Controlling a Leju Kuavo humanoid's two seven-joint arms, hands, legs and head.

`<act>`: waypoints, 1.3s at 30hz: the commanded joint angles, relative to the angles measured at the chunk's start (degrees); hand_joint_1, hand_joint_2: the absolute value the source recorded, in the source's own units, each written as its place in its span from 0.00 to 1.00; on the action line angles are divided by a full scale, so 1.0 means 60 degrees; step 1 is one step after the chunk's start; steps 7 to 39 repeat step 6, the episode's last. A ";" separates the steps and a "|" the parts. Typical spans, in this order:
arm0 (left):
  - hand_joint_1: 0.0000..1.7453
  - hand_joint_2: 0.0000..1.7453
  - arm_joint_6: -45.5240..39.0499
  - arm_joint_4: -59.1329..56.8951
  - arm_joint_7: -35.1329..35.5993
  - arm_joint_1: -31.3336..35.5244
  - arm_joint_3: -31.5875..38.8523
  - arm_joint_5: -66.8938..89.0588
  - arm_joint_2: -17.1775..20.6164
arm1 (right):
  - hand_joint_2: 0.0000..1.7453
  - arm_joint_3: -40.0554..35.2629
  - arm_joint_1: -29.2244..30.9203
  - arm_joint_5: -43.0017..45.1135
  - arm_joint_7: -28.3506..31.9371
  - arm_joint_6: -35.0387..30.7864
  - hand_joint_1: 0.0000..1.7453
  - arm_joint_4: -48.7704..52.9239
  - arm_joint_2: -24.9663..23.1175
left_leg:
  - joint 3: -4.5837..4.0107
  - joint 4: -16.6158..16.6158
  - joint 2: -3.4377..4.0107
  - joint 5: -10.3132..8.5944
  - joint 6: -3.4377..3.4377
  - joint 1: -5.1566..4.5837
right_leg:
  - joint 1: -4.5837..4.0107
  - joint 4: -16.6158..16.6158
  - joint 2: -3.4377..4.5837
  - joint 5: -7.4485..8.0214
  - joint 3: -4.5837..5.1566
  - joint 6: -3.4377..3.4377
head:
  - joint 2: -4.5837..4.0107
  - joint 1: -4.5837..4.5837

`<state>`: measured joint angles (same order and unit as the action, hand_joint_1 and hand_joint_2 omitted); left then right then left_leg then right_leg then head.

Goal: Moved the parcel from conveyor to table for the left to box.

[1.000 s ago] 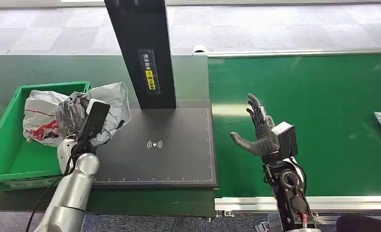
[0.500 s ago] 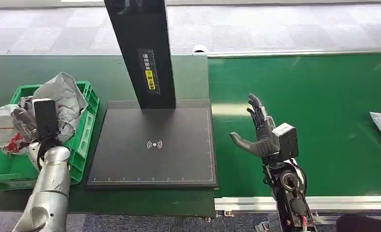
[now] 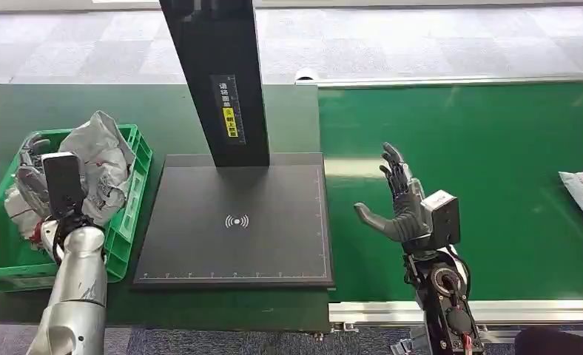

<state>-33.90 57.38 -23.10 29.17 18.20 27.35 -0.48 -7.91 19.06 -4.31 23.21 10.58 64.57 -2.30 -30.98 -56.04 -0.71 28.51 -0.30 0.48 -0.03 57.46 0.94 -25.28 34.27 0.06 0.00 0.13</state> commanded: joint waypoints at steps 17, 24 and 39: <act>0.00 1.00 0.0132 0.0119 0.0108 -0.0087 -0.0644 0.0173 -0.0217 | 1.00 0.0023 0.0111 -0.0030 -0.0056 -0.0069 0.00 -0.0157 0.0038 | 0.0007 0.0007 -0.0003 -0.0005 -0.0001 -0.0002 | 0.0001 -0.0005 -0.0020 0.0000 -0.0009 -0.0005 | -0.0004 0.0004; 0.00 1.00 0.0132 0.0119 0.0108 -0.0087 -0.0644 0.0173 -0.0217 | 1.00 0.0023 0.0111 -0.0030 -0.0056 -0.0069 0.00 -0.0157 0.0038 | 0.0007 0.0007 -0.0003 -0.0005 -0.0001 -0.0002 | 0.0001 -0.0005 -0.0020 0.0000 -0.0009 -0.0005 | -0.0004 0.0004; 0.00 1.00 0.0132 0.0119 0.0108 -0.0087 -0.0644 0.0173 -0.0217 | 1.00 0.0023 0.0111 -0.0030 -0.0056 -0.0069 0.00 -0.0157 0.0038 | 0.0007 0.0007 -0.0003 -0.0005 -0.0001 -0.0002 | 0.0001 -0.0005 -0.0020 0.0000 -0.0009 -0.0005 | -0.0004 0.0004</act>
